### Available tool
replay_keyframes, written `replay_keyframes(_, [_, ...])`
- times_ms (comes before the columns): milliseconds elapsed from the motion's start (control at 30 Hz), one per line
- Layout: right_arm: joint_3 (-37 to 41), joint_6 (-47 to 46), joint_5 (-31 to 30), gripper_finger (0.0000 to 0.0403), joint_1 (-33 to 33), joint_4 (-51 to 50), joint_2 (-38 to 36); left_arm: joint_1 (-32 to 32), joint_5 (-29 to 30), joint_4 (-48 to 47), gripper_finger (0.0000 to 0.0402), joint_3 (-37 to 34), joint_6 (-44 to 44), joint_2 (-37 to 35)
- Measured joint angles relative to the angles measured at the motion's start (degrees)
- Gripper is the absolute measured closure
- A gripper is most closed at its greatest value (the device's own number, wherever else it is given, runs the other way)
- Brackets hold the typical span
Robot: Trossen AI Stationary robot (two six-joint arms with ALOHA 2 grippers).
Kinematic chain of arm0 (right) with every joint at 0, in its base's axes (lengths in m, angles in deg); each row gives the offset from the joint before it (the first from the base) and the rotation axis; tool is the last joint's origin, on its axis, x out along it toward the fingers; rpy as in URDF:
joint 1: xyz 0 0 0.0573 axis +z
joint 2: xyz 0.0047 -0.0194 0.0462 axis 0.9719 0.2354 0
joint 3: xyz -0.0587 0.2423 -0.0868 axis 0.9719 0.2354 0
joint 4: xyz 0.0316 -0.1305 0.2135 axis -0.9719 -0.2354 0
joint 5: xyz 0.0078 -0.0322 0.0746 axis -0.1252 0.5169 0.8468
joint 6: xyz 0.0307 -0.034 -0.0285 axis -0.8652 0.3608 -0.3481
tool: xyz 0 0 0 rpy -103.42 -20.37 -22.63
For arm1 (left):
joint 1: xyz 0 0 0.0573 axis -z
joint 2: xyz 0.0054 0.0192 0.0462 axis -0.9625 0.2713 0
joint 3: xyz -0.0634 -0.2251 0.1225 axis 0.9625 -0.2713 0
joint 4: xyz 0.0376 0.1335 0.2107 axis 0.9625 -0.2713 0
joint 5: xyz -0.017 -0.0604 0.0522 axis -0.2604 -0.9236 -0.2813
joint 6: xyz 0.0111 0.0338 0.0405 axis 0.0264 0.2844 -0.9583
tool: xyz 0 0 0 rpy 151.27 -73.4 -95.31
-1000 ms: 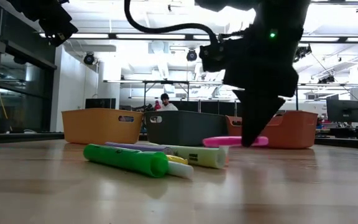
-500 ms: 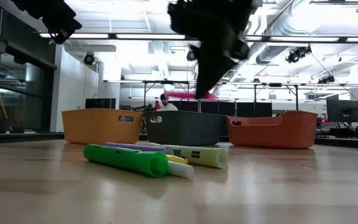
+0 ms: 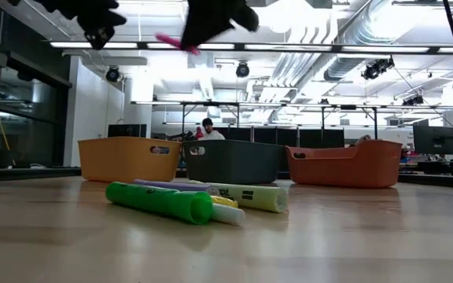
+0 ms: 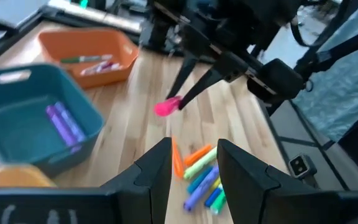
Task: Pick & Place Markers
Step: Put the pink pen into the yellow bin
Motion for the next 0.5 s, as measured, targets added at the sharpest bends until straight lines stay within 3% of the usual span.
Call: replay_keyframes(500, [-10.63,9.82,0.13,0.0380,-3.68,3.88,-0.12,0.00,0.19,13.73,0.0276,-0.04,-0.05,4.29])
